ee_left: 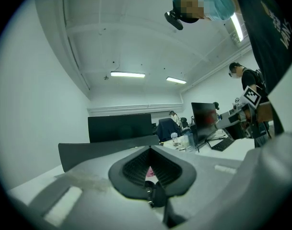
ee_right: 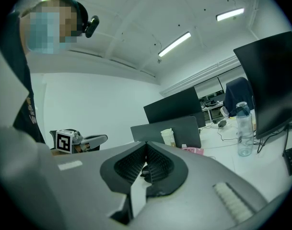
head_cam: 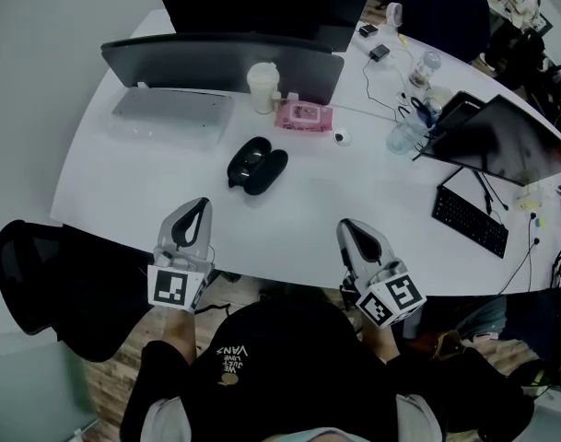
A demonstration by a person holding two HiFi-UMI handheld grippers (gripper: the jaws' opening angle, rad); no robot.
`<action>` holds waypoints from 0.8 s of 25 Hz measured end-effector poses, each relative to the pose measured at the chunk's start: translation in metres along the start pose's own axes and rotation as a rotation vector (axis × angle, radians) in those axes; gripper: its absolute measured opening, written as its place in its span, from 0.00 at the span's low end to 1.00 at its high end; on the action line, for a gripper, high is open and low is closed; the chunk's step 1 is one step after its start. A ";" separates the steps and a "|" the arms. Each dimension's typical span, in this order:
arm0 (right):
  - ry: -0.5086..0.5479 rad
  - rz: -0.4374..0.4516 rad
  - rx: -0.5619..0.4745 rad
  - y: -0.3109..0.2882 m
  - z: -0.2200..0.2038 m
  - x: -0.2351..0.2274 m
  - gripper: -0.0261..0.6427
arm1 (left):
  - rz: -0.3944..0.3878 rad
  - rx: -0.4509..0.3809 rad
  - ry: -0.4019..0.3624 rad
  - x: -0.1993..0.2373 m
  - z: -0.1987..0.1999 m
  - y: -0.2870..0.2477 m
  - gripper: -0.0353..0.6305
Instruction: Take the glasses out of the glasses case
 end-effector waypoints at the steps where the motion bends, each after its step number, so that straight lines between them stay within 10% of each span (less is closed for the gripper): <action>1: -0.002 0.000 -0.003 -0.001 0.001 -0.003 0.04 | -0.001 0.001 -0.006 0.001 0.001 -0.004 0.06; 20: -0.034 0.002 0.001 -0.022 0.005 -0.048 0.04 | -0.015 0.031 -0.047 0.016 0.018 -0.076 0.06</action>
Point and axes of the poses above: the fingertips, and each gripper's own axes: y backward along the fingers, x to its left, z out of its top, the point moved 7 cm from there along y, backward along the fingers, and after that the axes turned 4 degrees about x, right-handed, at the moved point
